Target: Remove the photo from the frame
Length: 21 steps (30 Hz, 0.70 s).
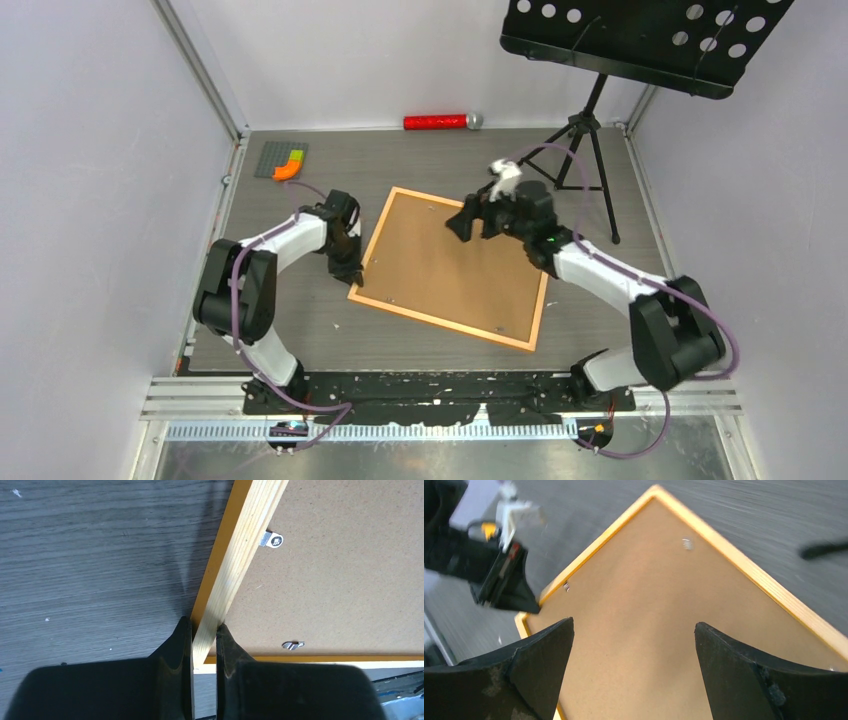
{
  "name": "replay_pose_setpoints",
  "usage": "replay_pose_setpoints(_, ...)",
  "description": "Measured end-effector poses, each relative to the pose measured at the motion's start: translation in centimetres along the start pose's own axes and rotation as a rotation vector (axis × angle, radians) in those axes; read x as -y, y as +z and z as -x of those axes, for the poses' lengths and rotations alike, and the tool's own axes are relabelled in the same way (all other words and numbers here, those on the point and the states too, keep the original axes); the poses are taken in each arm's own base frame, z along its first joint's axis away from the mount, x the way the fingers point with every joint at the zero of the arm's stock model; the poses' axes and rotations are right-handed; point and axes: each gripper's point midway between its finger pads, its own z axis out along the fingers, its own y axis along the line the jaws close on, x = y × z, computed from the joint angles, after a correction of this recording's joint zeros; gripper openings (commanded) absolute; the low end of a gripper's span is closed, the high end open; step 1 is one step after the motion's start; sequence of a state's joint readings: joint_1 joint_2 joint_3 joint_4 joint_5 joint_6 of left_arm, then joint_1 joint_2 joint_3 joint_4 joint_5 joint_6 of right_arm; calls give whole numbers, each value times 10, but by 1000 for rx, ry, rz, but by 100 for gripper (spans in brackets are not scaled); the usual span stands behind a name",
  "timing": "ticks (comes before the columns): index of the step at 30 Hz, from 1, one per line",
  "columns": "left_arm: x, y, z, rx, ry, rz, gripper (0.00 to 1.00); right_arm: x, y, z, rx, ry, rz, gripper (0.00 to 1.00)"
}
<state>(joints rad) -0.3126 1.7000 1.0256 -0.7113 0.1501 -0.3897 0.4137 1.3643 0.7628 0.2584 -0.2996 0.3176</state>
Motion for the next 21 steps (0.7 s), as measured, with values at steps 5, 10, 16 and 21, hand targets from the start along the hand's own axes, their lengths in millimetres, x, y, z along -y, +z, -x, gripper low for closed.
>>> replay_pose_setpoints(5,4,1,-3,34,11,-25,0,-79,48,-38,-127,-306,268,100)
replay_pose_setpoints(10,22,4,-17,59,17,-92,0,-135,73,-99,-238,-494,447,94)
replay_pose_setpoints(16,41,6,-40,76,18,-153,0,-149,99,-144,-317,-585,483,63)
replay_pose_setpoints(21,40,9,-46,77,-5,-160,0,-132,107,-164,-373,-635,422,55)
